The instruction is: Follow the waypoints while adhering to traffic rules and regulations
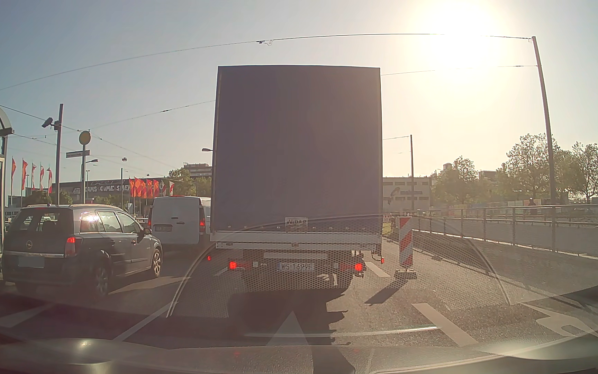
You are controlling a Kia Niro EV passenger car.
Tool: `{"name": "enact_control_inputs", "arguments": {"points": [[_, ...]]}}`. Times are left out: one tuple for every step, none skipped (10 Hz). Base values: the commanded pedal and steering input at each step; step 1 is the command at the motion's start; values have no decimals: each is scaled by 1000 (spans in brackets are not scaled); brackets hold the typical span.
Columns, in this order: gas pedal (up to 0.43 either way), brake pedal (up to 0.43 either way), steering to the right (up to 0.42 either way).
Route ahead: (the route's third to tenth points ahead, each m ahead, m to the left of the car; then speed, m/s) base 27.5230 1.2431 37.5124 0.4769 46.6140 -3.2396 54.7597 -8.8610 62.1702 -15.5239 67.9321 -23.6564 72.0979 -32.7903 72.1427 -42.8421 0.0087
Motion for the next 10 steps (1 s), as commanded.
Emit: {"name": "enact_control_inputs", "arguments": {"points": [[0,0,2],[0,0,3],[0,0,3],[0,0,3],[0,0,2],[0,0,3],[0,0,3],[0,0,3],[0,0,2],[0,0,3]]}}
